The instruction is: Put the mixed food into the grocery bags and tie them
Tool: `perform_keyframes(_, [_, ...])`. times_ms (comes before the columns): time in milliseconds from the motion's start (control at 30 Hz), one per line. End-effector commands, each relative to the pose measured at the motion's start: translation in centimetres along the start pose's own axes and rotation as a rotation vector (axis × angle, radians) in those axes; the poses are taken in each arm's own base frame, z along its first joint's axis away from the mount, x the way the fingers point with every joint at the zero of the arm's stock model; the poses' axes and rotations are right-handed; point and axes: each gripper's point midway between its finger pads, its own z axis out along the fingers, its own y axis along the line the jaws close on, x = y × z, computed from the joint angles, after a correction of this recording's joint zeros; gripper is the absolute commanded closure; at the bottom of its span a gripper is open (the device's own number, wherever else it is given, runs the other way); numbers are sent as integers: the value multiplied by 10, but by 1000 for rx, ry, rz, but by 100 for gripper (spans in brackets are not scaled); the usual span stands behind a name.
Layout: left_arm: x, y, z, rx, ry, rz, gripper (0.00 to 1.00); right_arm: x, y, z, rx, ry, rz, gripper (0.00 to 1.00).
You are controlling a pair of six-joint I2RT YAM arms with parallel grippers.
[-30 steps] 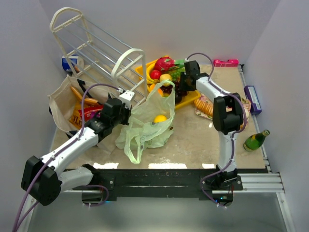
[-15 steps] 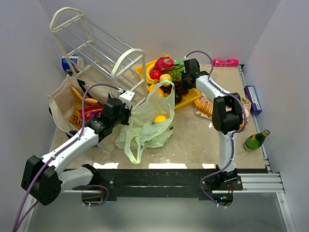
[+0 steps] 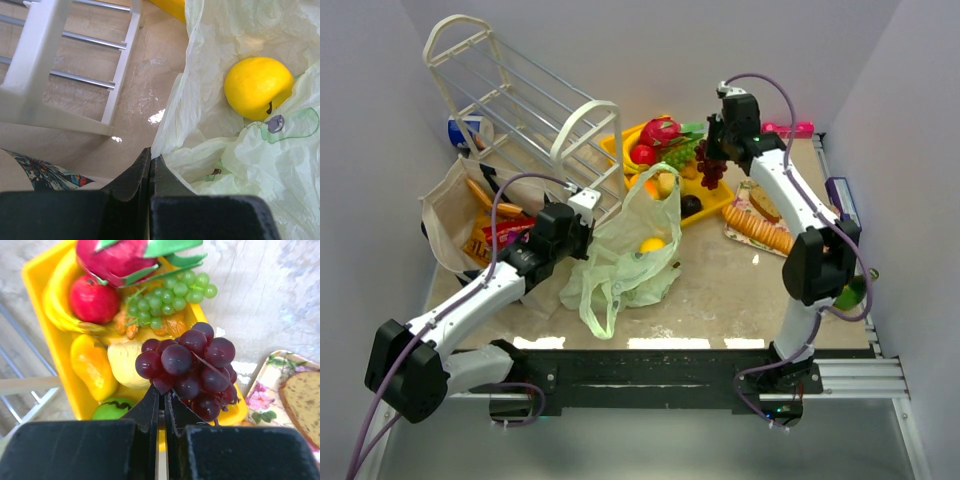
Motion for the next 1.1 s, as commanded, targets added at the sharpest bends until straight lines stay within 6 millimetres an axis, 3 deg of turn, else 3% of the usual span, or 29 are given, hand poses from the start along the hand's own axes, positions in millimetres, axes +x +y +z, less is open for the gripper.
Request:
perform_keyframes(0, [-21,0,-1,6,-65,13,100,-49,12,-61,-50,-140,-20,100])
perform_keyframes(267, [-24,-7,-2,46,-77,6,100,-86,33,-162,-126,-289,-34,100])
perform_keyframes(400, [-27,-8,-4,54,-86,6,100,-94,74,-237,-251,-384,-71,100])
perform_keyframes(533, [-29,-10,-7,62,-100,5,100,-82,117,-289,-480,-400,-78,100])
perform_keyframes(667, [-32,-13,-9,85,-116,5,100,-50,145,-315,-658,-359,-62,100])
perform_keyframes(767, [-32,-15,-8,95,-116,7,100,-28,164,-323,-751,-314,-49,100])
perform_keyframes(967, [-33,-19,-10,117,-123,17,100,12,196,-320,-874,-207,-18,100])
perform_keyframes(1067, [-35,-20,-12,123,-138,19,100,25,198,-298,-846,-176,9,100])
